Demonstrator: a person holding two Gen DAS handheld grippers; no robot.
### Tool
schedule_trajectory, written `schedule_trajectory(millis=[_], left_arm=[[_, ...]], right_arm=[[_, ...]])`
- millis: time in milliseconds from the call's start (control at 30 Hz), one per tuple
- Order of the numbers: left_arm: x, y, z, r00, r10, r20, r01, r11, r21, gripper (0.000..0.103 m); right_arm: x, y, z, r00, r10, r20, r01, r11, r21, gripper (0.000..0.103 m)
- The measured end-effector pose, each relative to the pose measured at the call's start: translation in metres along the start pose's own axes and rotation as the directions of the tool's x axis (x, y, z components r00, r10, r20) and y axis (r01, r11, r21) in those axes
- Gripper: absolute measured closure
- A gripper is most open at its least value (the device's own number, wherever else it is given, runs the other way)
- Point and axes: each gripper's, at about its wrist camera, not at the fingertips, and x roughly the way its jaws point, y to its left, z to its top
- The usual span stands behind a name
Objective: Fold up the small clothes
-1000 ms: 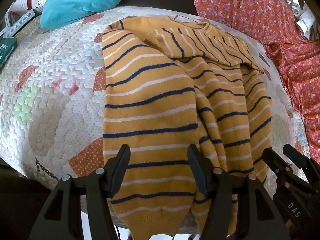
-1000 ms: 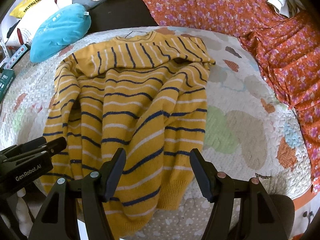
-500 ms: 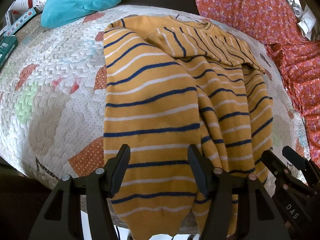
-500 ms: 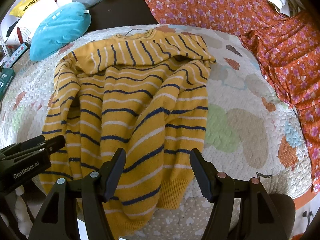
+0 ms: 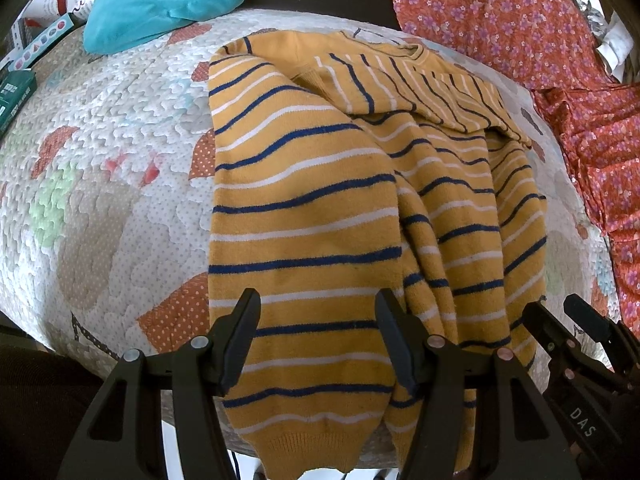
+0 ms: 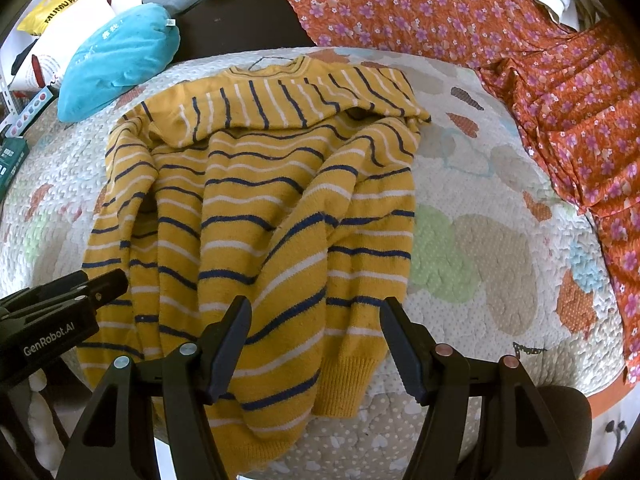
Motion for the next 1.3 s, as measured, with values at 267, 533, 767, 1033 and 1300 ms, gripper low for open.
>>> schedule_trajectory(millis=[267,533,767,1033,1300], left_arm=[[0.001,0.000,0.000,1.000,-0.001,-0.001,0.001,1.000,-0.004,0.041],[0.001,0.000,0.000,1.000,-0.002,-0.002,0.002,1.000,-0.006,0.039],[-0.018,0.036,0.017,0.997,0.051,0.057,-0.045,0.994,-0.101,0.039],[-0.051,0.129,0.070,0.968,0.218,0.125,-0.171,0.935,-0.310,0.034],[-0.039,0.179,0.068,0.963,0.253,0.089,-0.197,0.892,-0.406,0.031]], right_arm=[[0.001,0.000,-0.001,1.000,-0.001,-0.001,0.001,1.000,0.001,0.032],[0.001,-0.002,-0.002,1.000,-0.004,-0.001,0.004,1.000,0.004,0.032],[-0.008,0.002,0.006,0.998,0.017,0.053,-0.017,1.000,-0.004,0.032],[-0.014,0.062,0.046,0.983,0.161,0.092,-0.139,0.968,-0.208,0.031],[0.003,0.169,0.029,0.935,0.352,-0.041,-0.332,0.831,-0.446,0.031]])
